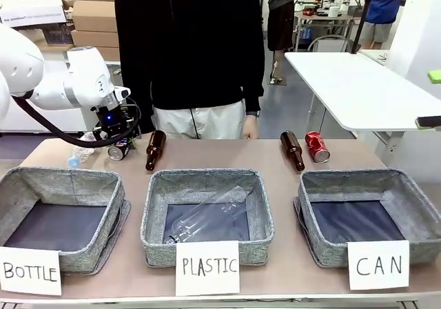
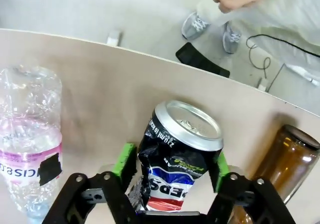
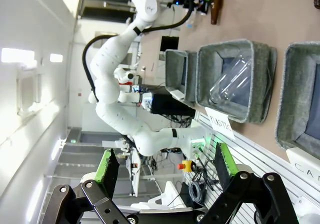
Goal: Sort the can waste into the basket.
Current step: Pick up the can waste from the table and place it in the right Fabric basket.
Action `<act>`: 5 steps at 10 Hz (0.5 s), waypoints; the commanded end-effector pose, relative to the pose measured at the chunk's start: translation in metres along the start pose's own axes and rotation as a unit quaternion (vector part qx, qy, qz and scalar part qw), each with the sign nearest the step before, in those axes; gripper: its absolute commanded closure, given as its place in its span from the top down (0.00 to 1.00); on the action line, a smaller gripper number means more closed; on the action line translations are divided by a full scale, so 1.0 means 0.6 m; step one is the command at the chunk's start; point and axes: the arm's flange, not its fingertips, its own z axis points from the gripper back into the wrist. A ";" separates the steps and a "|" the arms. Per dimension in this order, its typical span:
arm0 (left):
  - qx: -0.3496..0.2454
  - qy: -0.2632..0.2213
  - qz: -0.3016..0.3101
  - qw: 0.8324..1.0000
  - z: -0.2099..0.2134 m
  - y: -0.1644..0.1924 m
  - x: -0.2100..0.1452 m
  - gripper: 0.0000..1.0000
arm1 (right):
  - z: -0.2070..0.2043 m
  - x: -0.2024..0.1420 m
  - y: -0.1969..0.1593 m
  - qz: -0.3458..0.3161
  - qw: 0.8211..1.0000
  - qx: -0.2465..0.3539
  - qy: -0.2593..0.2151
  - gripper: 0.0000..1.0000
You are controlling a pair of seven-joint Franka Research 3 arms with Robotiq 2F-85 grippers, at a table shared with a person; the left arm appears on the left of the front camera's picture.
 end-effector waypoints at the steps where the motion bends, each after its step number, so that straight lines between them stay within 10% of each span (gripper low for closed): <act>1: 0.020 0.005 0.010 1.000 -0.003 -0.004 -0.005 0.00 | -0.002 0.004 0.002 0.014 1.000 0.012 -0.005 1.00; 5: 0.018 -0.001 0.008 1.000 -0.001 -0.005 -0.011 0.00 | -0.002 0.004 0.002 0.014 1.000 0.012 -0.005 1.00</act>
